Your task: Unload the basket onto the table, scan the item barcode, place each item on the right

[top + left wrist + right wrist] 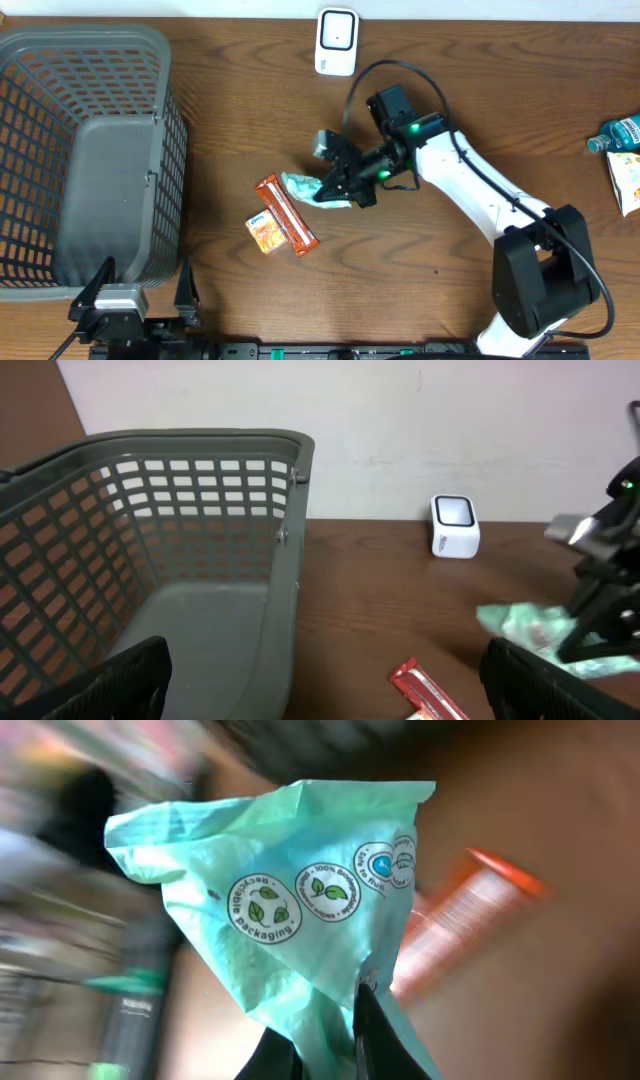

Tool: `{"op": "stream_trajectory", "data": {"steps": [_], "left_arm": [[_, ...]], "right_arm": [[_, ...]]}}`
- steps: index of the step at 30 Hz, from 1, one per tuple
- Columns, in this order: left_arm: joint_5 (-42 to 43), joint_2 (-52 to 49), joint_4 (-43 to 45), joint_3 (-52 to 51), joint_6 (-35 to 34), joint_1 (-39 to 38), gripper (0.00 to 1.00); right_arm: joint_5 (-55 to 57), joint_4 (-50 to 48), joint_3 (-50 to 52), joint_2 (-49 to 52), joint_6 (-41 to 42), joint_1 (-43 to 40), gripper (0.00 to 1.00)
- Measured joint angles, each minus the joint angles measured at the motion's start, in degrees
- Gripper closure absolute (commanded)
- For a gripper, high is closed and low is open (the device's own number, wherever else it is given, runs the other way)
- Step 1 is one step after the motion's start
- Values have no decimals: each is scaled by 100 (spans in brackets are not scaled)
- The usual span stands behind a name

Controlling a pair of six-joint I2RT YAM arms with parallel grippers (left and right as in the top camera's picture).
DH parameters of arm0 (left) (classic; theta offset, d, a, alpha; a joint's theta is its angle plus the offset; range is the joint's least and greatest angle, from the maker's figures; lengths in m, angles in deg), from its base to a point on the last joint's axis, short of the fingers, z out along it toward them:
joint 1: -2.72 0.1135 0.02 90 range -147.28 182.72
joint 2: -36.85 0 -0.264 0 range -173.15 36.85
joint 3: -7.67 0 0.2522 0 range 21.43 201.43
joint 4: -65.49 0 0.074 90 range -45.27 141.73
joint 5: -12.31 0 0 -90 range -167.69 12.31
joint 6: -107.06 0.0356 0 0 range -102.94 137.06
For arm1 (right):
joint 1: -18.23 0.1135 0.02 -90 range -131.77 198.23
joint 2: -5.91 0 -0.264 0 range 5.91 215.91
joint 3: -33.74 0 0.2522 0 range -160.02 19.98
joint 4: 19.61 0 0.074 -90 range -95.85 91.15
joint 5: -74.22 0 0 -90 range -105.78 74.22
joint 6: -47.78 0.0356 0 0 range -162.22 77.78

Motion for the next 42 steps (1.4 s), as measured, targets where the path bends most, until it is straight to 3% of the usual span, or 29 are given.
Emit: {"op": "stream_trajectory", "data": {"steps": [9, 13, 18, 27, 32, 42], "left_arm": [[0, 0, 0, 0, 0, 0, 2], [0, 0, 2, 0, 0, 0, 2], [0, 0, 0, 0, 0, 0, 2], [0, 0, 0, 0, 0, 0, 2], [0, 0, 4, 0, 0, 0, 2], [0, 0, 2, 0, 0, 0, 2]], "right_arm": [[4483, -2057, 26, 4, 1473, 140, 99], [5582, -2498, 2, 37, 1587, 140, 99], [6465, -2404, -721, 592, 1346, 140, 99], [7641, -1853, -3683, 2793, 581, 140, 99], [8387, -2120, -5082, 3838, -120, 140, 99], [8791, -2380, -5257, 4229, -660, 138, 99]]}}
